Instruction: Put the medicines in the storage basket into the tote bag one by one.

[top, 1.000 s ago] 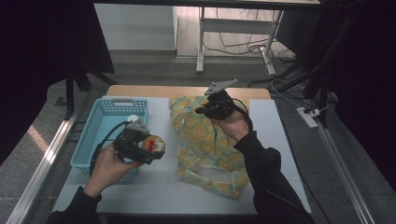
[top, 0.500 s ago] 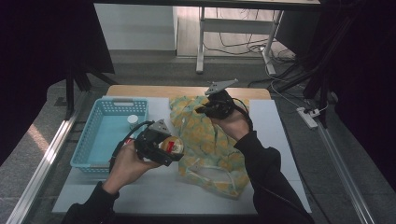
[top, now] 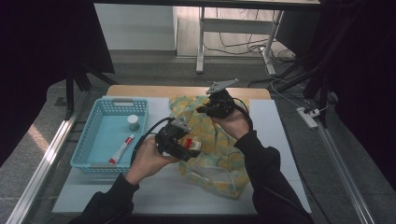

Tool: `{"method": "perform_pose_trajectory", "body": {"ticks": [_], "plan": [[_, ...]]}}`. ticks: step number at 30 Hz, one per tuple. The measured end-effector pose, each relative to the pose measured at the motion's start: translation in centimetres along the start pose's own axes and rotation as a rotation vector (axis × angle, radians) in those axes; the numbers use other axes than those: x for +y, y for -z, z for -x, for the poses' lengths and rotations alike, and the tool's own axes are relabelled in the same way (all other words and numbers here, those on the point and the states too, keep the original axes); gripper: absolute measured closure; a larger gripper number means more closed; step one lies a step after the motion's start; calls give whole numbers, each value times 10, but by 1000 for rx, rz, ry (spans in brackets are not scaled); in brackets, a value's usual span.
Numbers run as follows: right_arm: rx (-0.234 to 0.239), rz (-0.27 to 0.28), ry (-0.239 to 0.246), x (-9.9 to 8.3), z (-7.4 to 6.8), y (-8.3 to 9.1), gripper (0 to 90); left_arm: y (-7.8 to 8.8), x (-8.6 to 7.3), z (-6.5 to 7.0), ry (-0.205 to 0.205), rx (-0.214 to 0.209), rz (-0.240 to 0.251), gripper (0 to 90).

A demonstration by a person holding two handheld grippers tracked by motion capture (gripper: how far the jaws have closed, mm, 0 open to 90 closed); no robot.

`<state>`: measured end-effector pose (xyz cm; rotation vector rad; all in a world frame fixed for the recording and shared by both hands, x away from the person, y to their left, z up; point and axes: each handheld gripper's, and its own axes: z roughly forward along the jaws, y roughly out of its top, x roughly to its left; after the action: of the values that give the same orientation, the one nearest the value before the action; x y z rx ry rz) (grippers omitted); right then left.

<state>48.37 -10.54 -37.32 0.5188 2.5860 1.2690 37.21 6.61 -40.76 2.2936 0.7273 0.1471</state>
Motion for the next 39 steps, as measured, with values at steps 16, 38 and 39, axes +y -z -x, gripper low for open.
{"method": "perform_pose_trajectory", "body": {"ticks": [16, 38, 39], "plan": [[-4, 0, -31, -7, 12, -2, 894, -38, 19, -22, -3, 3, 26, 205], [-24, -11, -81, -16, 32, -10, 894, -86, 20, -53, 13, 69, -2, 204], [-24, -13, -81, -17, 32, -11, 894, -88, 20, -54, 17, 67, -4, 204]]}}
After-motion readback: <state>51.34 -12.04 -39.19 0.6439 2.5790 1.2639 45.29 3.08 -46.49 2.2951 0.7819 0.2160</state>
